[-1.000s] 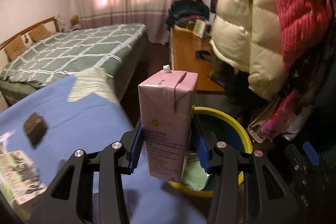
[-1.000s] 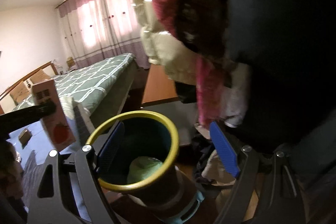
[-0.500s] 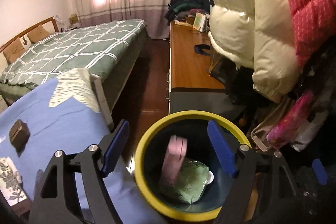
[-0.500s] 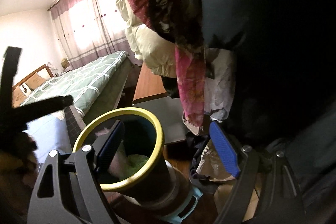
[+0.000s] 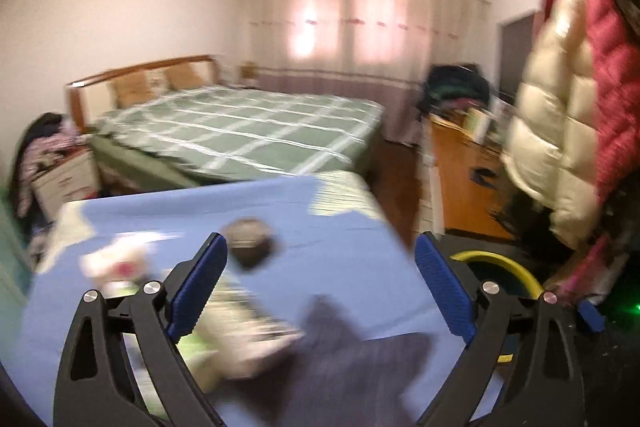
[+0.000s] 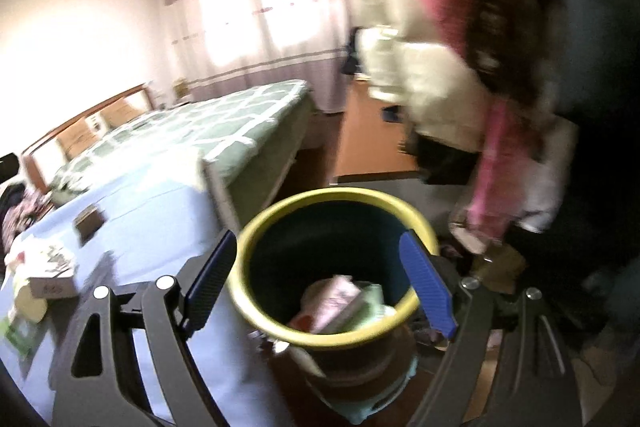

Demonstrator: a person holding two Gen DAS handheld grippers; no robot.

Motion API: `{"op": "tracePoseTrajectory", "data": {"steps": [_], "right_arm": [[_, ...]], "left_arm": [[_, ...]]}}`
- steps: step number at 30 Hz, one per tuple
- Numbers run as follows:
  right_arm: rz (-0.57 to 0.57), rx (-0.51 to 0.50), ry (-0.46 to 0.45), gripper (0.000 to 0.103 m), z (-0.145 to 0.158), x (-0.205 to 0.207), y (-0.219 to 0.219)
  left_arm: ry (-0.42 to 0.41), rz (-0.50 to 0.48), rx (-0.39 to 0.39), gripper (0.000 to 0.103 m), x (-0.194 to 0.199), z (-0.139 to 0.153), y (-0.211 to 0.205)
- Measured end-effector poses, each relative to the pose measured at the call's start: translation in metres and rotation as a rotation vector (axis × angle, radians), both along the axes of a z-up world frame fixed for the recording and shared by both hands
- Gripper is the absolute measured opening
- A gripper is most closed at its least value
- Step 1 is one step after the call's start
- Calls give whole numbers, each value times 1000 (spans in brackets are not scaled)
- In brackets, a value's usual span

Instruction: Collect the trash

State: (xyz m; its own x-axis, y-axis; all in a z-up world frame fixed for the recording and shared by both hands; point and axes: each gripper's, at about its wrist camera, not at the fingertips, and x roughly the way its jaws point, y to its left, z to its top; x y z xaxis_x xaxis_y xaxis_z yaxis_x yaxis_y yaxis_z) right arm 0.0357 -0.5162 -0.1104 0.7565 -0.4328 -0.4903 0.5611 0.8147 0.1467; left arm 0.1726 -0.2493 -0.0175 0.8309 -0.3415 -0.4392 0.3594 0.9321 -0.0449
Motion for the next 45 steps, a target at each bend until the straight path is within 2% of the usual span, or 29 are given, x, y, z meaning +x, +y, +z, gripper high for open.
{"op": "tracePoseTrajectory", "data": {"steps": [2,3,5,8,15,17,19,21,26,33,36,38,42,44,45], "right_arm": [[40,-104,65,81,6,16,24],[58,-101,36,84,10,17,29],[125,-5,-13,87,16,21,36],[214,14,-8,87,23,41,60],[466,-9,32,87,28,89,140],[527,-32,54,87,25,100,161],[575,-61,93,87,18,108,179],[620,-81,137,87,9,116,194],[681,-120,202,87,-4,127,218],[697,-247,249,85,-13,150,237],[704,-271,246,79,-15,162,239],[740,-227,266,67,-19,171,238],[745,-160,279,59,-22,179,228],[733,-141,274,41,-21,180,223],[728,-128,274,38,-22,181,220]], "left_arm": [[-19,81,-4,94,2,1,40],[-28,131,-4,94,4,1,64],[-26,224,-3,94,11,-2,105],[-32,339,-16,94,22,-7,164],[-57,566,65,94,47,-39,247],[-19,590,21,94,52,-54,264],[26,596,10,94,60,-63,282],[53,604,-4,94,63,-67,289],[41,620,-41,94,55,-68,290],[36,613,-42,95,61,-68,281],[35,603,-37,95,54,-67,276],[32,597,-29,95,53,-66,273],[33,590,-22,95,55,-67,270],[31,589,-18,95,55,-67,269],[29,589,-14,95,55,-67,268]]}}
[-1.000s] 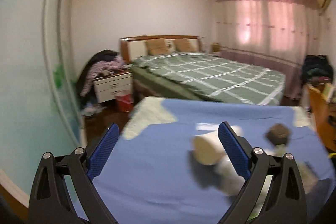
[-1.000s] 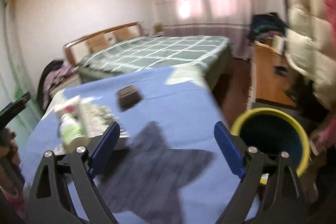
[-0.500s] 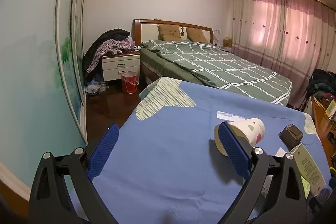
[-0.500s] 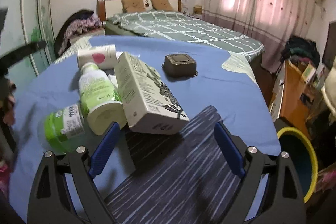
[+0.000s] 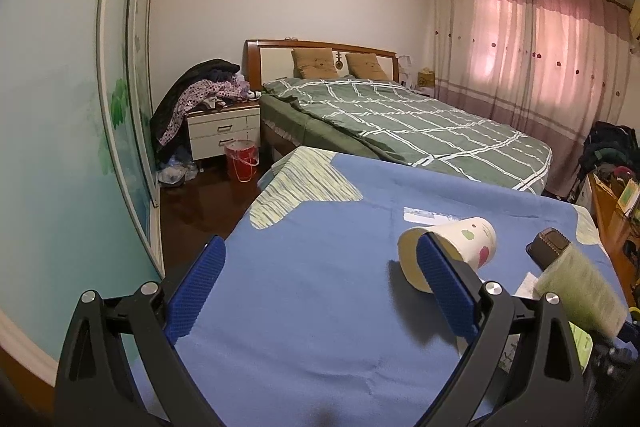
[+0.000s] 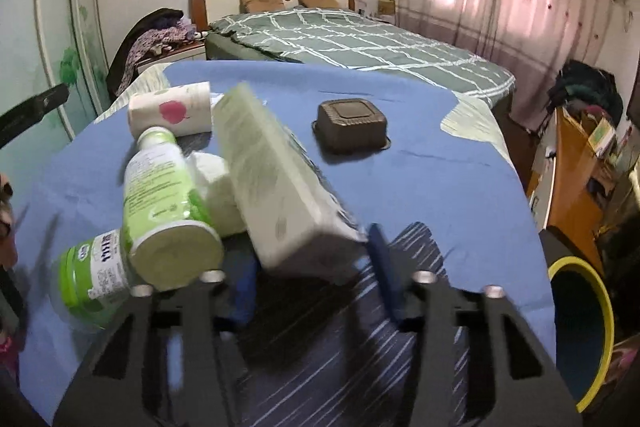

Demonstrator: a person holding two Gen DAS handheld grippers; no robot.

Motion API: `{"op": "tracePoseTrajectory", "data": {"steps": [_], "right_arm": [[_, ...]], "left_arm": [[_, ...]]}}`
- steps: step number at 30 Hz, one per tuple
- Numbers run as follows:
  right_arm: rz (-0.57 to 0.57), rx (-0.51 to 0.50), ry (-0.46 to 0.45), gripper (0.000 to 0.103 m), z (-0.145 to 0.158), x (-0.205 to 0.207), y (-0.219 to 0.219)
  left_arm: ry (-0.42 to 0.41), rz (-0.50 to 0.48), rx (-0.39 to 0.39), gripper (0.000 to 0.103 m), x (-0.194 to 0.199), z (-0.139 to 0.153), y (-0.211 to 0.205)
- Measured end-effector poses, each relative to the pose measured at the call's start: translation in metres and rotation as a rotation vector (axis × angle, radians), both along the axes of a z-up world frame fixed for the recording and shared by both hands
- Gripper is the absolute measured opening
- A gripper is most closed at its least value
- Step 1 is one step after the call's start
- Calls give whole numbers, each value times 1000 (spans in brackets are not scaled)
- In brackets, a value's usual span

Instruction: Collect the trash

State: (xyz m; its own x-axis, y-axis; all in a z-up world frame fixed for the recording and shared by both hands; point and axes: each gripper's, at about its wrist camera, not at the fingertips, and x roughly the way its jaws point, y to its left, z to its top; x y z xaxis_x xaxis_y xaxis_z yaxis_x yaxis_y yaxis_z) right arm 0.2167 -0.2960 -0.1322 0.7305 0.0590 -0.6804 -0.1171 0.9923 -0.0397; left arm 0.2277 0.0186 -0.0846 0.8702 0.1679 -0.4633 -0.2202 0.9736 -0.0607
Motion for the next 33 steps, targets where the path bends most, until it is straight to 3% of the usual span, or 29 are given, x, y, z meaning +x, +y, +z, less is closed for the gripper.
{"op": "tracePoseTrajectory", "data": {"steps": [2,16,31,32,33], "right_arm": [[-11,40,4,33,1,1,-8],[-27,212,-40,31,21,-22,-34],[-96,264,-154,29,62,-77,-69],[-94,263,-158,24,66,-80,-70],[-92,262,-158,0,68,-82,-70]], "left_arm": [[0,0,5,95,0,0,-1],[-7,-17,12,95,-3,1,-9],[-2,-24,20,95,-2,0,-13],[-1,-24,20,95,-2,0,-13],[0,-25,21,95,-2,0,-13]]}}
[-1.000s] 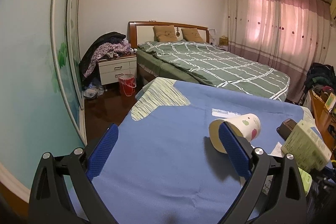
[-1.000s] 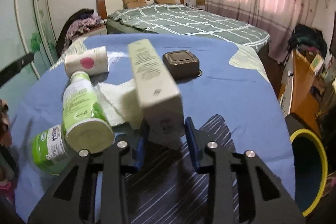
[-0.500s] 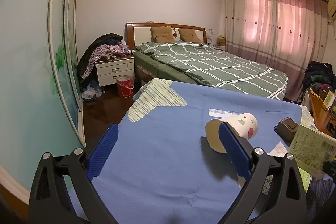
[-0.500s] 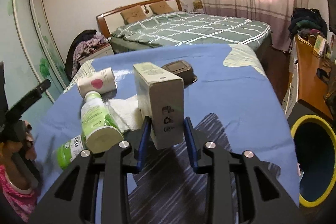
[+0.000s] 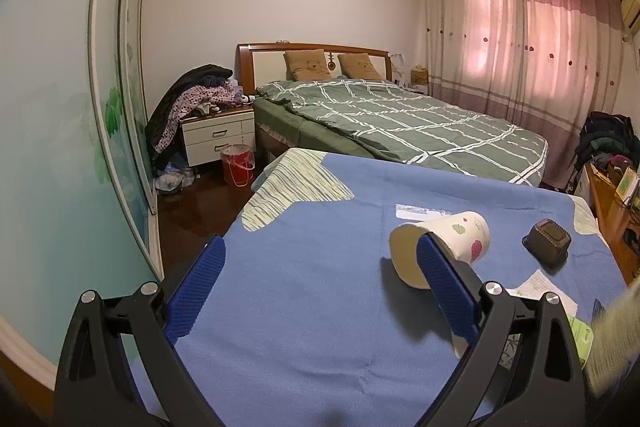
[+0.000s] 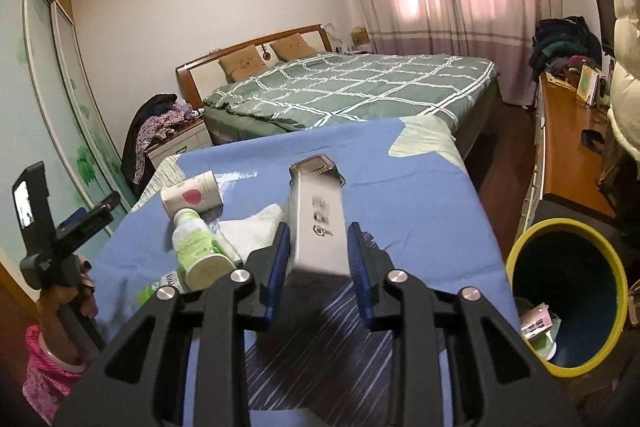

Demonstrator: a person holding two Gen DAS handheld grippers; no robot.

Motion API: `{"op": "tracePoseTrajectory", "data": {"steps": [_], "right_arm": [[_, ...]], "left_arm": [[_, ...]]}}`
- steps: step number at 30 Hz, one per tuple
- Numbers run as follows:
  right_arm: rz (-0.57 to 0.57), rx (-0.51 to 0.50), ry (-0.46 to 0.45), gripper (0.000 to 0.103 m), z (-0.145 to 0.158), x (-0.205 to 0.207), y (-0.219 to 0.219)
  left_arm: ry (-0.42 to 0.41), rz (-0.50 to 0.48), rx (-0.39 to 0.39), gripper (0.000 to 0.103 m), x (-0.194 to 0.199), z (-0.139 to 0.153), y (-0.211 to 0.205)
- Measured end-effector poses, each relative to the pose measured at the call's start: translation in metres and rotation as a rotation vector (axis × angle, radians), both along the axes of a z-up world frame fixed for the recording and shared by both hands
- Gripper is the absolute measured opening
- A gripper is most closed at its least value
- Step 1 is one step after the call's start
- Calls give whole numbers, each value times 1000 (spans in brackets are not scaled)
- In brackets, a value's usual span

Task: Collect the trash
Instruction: 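Grasp the flat white barcode card with the right gripper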

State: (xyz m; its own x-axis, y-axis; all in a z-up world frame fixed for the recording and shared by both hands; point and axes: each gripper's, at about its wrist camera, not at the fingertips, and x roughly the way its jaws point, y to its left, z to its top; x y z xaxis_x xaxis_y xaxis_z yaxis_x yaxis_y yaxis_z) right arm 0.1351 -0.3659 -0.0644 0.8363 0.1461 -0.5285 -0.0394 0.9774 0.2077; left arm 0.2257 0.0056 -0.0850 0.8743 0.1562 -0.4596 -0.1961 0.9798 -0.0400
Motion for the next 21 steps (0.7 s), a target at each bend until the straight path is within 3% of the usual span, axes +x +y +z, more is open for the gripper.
{"op": "tracePoseTrajectory", "data": {"steps": [7,9,10,11,16,21], "right_arm": [[2,-39,74,2,-5,7,4],[13,-16,124,22,-16,12,4],[20,-19,142,48,-21,12,6],[22,-35,152,57,-26,12,8],[19,-26,192,57,-42,6,11],[55,-113,198,59,-39,-20,23]], "left_arm": [[-1,-1,9,95,0,1,-1],[-4,1,8,95,0,2,0],[-2,-1,7,95,0,2,0],[-1,-2,6,95,0,2,0],[-22,13,10,95,-3,4,2],[-27,21,-3,95,-3,5,6]]}}
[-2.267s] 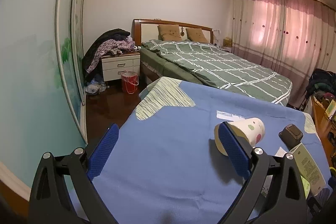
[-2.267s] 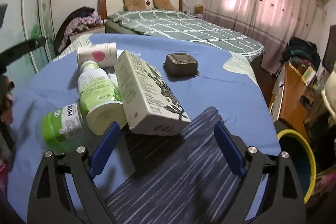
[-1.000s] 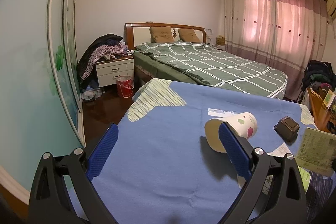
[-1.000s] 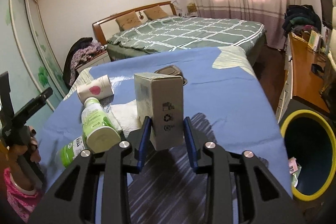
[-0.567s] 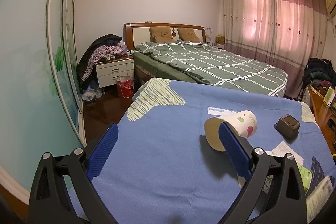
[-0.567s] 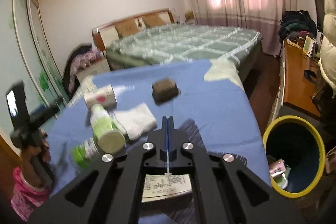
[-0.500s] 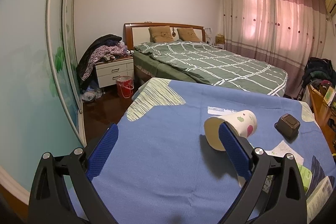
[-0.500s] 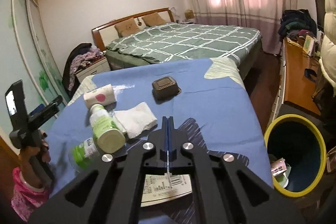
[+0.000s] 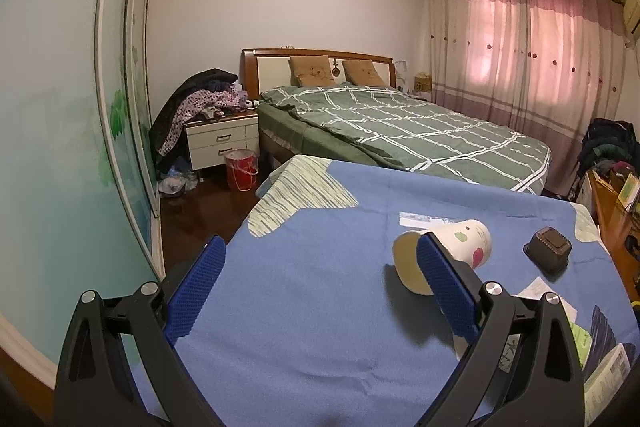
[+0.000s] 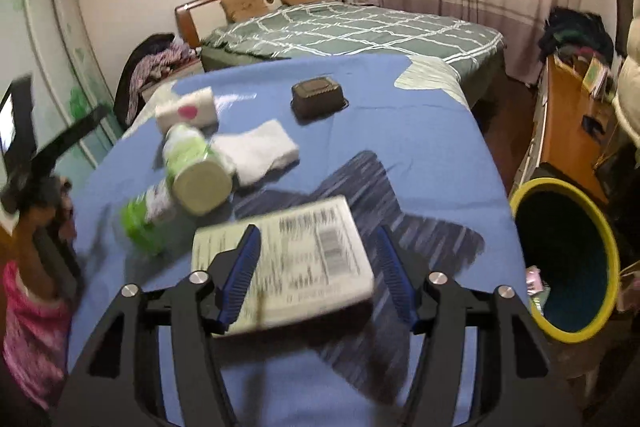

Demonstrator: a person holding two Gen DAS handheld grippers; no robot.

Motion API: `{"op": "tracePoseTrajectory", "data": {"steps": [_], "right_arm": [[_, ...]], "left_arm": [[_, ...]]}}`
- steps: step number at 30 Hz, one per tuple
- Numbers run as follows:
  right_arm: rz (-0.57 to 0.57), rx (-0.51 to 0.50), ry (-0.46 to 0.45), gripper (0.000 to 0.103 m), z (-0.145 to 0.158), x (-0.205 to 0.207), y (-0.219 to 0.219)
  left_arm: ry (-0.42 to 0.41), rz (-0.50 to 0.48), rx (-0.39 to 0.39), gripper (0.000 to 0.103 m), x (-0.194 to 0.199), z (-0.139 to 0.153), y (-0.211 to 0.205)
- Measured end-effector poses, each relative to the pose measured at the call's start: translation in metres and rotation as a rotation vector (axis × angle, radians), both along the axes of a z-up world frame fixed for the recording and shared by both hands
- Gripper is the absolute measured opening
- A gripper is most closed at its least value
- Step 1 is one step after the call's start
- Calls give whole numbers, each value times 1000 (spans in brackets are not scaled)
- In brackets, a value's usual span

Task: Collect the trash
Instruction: 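Grasp the flat white barcode card with the right gripper, then lift the white card, carry it over the bin and open the right gripper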

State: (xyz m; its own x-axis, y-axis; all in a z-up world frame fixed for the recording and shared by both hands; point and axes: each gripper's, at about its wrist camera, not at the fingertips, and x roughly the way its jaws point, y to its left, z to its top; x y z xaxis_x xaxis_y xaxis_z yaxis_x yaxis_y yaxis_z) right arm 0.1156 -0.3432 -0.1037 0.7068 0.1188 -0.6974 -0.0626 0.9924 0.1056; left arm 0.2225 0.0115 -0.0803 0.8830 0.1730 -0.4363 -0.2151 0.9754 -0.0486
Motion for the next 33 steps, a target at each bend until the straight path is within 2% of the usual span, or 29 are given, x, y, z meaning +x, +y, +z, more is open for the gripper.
{"op": "tracePoseTrajectory", "data": {"steps": [2,5,7,11,15,20,22,24,26,27,29,31,33], "right_arm": [[0,-59,2,68,0,-14,2],[23,-110,32,69,-6,-32,1],[50,-110,69,69,-14,-39,3],[93,-74,89,69,-28,-37,26],[28,-105,59,69,-36,-15,48],[-88,-50,27,69,-27,28,42],[-66,-25,39,69,-20,42,40],[-45,-32,7,70,-8,46,36],[-61,-49,-35,82,5,47,26],[-60,-31,-40,82,9,51,20],[-11,18,-8,89,10,61,16],[36,38,42,90,3,74,18],[35,28,75,90,-5,87,15]], "left_arm": [[-11,9,1,95,-2,1,1],[-19,18,-6,95,-3,2,5],[-15,22,-8,95,-3,2,4],[-17,28,7,95,-3,2,2],[-14,36,27,95,-3,1,0],[-11,33,31,95,-2,1,-1],[-8,30,31,95,-1,0,-1],[-5,26,30,95,-1,0,-1],[-4,21,22,95,0,1,0],[-5,19,19,95,-1,1,-1],[-7,17,20,95,-1,2,-1],[-8,16,24,95,-2,1,-1],[-6,17,19,95,-2,1,-2]]}}
